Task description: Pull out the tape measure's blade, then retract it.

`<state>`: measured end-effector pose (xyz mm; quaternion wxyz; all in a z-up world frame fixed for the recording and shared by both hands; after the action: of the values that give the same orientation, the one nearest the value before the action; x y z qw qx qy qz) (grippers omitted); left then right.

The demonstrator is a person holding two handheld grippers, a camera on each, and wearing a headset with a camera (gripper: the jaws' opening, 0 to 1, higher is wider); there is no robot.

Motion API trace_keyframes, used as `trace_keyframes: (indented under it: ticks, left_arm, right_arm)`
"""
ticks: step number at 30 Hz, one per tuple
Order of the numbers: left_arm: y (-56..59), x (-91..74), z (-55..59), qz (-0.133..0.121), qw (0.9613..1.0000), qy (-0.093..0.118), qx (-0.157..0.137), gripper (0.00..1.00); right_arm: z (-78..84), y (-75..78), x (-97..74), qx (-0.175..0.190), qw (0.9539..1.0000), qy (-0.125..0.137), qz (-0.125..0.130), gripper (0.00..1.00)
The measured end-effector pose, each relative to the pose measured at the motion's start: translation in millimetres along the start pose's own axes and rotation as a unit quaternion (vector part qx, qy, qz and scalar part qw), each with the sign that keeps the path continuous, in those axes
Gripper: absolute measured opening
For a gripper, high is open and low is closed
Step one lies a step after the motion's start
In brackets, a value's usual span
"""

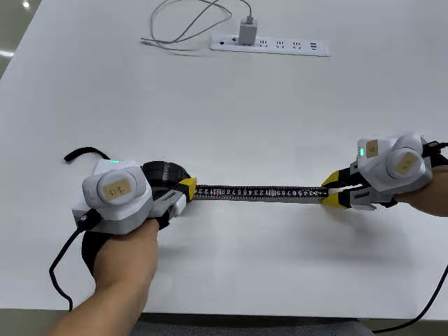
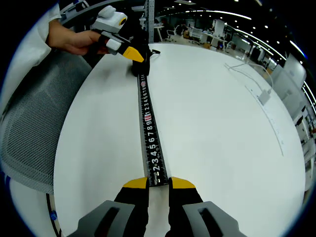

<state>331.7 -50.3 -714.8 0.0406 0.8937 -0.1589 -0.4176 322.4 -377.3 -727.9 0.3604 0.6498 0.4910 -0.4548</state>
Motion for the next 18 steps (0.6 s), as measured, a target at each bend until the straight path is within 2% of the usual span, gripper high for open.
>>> trace_keyframes:
  ticks: [18]
  left_arm:
    - [-2.4, 1.7, -0.9, 0.004, 0.9999, -0.008, 0.006, 0.56]
  right_arm:
    - [1.7, 0.2, -0.4, 0.0, 1.0, 0.002, 0.0, 0.11]
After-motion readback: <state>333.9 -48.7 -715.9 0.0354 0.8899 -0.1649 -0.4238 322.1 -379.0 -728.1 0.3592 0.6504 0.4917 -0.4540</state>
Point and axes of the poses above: the centre of the closed fingertips' face, and the gripper's own axes: x roughly forward along the fingers, y roughly to its right, z roughly out of its underside, the point moved 7 cm from there along -x, roughly backward along the fingers, and after that the axes turned 11 degrees about -y, right-handed, at the moved point
